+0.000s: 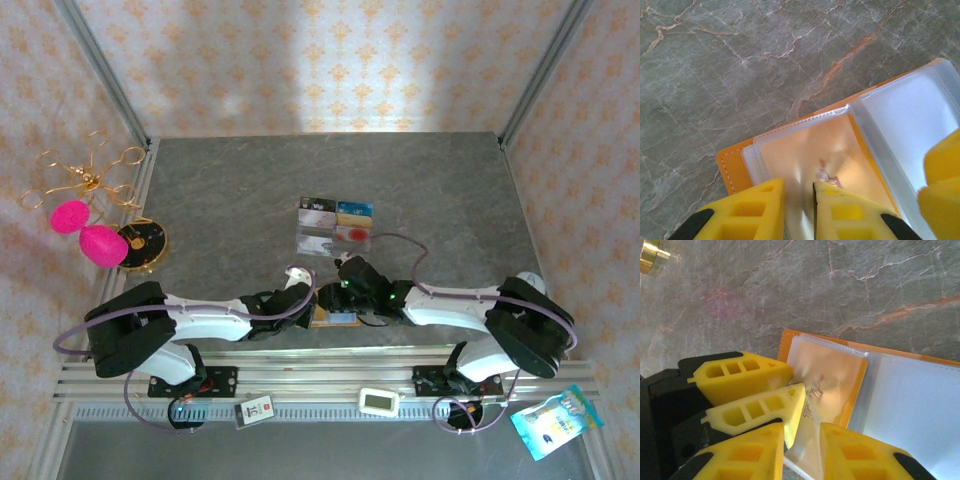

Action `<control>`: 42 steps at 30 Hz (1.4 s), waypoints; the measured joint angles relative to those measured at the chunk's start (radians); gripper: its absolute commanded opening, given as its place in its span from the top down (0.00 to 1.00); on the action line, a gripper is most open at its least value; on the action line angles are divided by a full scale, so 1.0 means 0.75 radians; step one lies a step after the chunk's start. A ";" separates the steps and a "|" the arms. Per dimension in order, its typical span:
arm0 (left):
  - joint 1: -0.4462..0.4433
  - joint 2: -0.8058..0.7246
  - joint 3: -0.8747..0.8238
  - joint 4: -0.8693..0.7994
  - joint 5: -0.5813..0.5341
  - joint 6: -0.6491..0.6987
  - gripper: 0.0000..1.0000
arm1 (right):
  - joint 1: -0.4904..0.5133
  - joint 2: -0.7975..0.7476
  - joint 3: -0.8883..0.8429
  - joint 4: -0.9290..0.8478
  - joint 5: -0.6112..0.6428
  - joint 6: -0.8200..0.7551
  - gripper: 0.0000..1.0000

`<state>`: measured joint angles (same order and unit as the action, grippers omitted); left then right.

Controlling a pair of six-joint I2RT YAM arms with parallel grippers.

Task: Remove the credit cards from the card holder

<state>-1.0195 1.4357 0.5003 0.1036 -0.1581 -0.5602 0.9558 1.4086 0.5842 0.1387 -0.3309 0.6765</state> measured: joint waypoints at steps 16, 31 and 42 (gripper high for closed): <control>-0.003 -0.020 -0.025 0.017 0.004 -0.019 0.84 | -0.028 0.127 -0.021 0.094 -0.129 0.062 0.76; -0.002 -0.021 -0.037 0.028 0.010 -0.020 0.83 | -0.037 0.169 -0.011 0.096 -0.172 0.111 0.64; -0.002 -0.026 -0.043 0.037 0.003 -0.020 0.83 | -0.049 0.175 0.019 0.057 -0.210 0.105 0.64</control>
<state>-1.0210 1.4158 0.4679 0.1314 -0.1562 -0.5751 0.9192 1.5402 0.5983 0.1814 -0.4881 0.7555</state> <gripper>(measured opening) 0.172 0.357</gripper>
